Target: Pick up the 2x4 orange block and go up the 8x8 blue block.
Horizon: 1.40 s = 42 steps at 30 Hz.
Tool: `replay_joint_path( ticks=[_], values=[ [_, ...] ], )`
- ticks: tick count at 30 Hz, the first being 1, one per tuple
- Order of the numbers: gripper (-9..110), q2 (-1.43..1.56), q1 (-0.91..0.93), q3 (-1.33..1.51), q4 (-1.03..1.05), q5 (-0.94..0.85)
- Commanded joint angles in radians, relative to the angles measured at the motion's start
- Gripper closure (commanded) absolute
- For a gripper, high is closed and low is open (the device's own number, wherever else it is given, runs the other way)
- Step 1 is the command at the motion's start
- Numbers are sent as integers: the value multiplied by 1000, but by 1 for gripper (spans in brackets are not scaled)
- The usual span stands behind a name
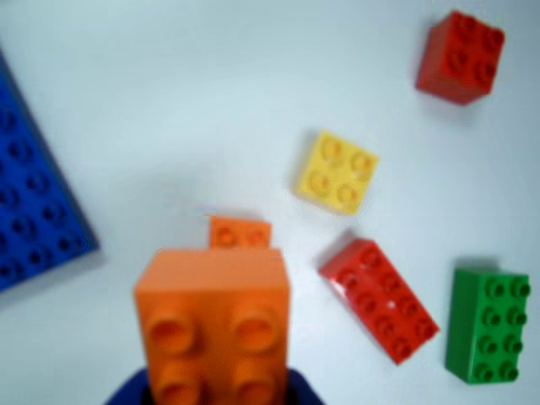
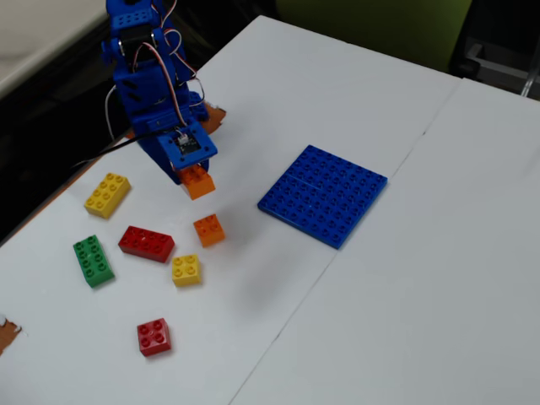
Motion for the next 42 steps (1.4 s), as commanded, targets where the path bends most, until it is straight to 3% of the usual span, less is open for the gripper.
replay_joint_path(
  ticks=[1,18,25,42],
  values=[
    [101,-6,-77,-67,-51,15],
    [101,-104,-336,-75,-301,106],
    [101,-311,-411,-428,-64,147],
    [101,-526,-563,-548,37,204]
  ],
)
